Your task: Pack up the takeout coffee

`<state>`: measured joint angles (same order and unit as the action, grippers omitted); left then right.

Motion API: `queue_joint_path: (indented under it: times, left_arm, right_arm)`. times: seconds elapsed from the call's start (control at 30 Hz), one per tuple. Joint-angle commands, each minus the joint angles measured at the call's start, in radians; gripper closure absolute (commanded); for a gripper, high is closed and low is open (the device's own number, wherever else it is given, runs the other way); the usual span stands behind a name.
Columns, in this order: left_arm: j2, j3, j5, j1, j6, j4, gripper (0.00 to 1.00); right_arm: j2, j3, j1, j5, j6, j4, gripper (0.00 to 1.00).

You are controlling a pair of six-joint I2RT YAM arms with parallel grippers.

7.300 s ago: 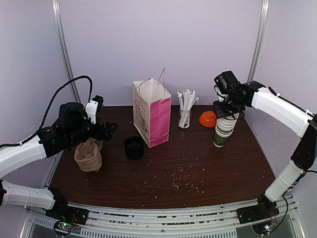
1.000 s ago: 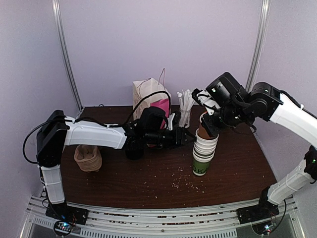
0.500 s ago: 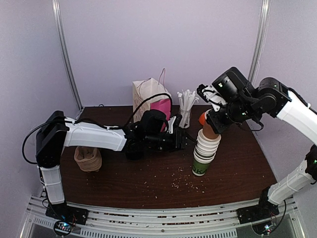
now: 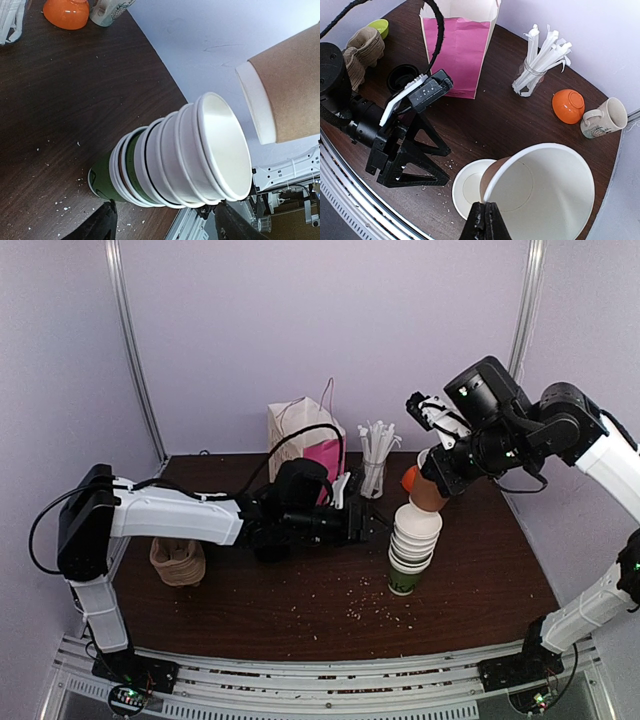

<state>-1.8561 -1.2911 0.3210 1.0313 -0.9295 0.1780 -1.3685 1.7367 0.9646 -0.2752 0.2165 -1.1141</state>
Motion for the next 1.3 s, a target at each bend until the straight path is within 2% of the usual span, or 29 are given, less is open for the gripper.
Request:
queue_joint_path:
  times: [0.0,0.2,0.27,0.3,0.43,0.67,0.83,1.1,1.27]
  left_arm:
    - [0.057,0.028,-0.019,0.003,0.025,0.006,0.28]
    - [0.153,0.065,-0.089,0.003,0.061,-0.042,0.15]
    - [0.201,0.072,-0.143,0.003,0.088,-0.082,0.04]
    - [0.231,0.087,-0.168,0.003,0.099,-0.098,0.02]
    - [0.379,0.153,-0.318,0.003,0.166,-0.187,0.02]
    - [0.753,0.367,-0.577,0.003,0.216,-0.270,0.01]
    - [0.930,0.455,-0.707,0.003,0.210,-0.354,0.02]
    - [1.053,0.541,-0.816,0.003,0.144,-0.457,0.02]
    - [1.039,0.562,-0.819,0.003,0.143,-0.457,0.02]
  right_arm:
    - [0.020,0.040,0.007,0.035,0.020,-0.023,1.00]
    - [-0.003,0.177,0.007,0.121,0.029,-0.001,1.00]
    - [-0.012,0.212,0.008,0.149,0.025,0.017,1.00]
    - [-0.017,0.225,0.010,0.165,0.019,0.027,1.00]
    - [-0.061,0.270,0.050,0.183,-0.010,0.063,1.00]
    - [-0.189,0.318,0.187,0.149,-0.060,0.117,1.00]
    - [-0.282,0.239,0.273,0.175,-0.086,0.198,1.00]
    - [-0.434,0.113,0.325,0.146,-0.077,0.284,1.00]
    - [-0.471,-0.022,0.330,0.117,-0.068,0.382,1.00]
